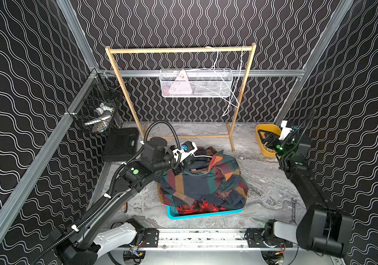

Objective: Remove the clothespins securing long-sleeve shirts to the hanger
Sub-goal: Place the clamp in the storage box, then adjust the hanger.

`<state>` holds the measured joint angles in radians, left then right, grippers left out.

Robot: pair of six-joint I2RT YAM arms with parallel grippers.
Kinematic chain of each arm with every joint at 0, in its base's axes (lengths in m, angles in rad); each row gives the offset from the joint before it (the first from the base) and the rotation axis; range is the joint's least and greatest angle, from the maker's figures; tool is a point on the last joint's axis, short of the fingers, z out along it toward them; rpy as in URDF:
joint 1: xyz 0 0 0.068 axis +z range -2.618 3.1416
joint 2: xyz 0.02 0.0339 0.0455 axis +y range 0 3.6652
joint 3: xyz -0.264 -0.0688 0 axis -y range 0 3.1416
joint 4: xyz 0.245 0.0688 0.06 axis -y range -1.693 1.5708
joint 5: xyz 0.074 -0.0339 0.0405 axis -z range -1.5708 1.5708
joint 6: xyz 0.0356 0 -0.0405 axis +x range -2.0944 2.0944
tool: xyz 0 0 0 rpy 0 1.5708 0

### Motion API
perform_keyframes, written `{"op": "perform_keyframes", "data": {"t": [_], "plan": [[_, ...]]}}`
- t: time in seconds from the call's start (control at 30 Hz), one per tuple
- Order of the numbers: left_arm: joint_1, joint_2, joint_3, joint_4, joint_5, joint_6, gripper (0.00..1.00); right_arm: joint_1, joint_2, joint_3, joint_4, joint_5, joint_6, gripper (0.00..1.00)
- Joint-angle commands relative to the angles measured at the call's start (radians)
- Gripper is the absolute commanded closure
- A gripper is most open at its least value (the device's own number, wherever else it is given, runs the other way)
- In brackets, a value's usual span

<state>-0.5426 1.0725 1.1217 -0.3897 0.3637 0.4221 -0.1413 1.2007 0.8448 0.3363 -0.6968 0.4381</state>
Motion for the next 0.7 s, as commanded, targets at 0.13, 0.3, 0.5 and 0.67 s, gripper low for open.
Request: {"op": "perform_keyframes", "data": {"t": [0.13, 0.3, 0.5, 0.67], "plan": [[0.002, -0.002, 0.014, 0.017, -0.006, 0.033, 1.0, 0.294, -0.149, 0.083, -0.283, -0.281, -0.336, 0.34], [0.002, 0.001, 0.034, -0.005, 0.007, 0.039, 1.0, 0.394, -0.141, 0.166, -0.581, -0.18, -0.544, 0.32], [0.003, 0.004, 0.048, -0.034, 0.041, 0.052, 1.0, 0.473, -0.098, 0.171, -0.61, -0.115, -0.63, 0.31], [0.004, 0.014, 0.064, -0.049, 0.076, 0.058, 1.0, 0.565, -0.021, 0.226, -0.653, -0.058, -0.699, 0.3]]}}
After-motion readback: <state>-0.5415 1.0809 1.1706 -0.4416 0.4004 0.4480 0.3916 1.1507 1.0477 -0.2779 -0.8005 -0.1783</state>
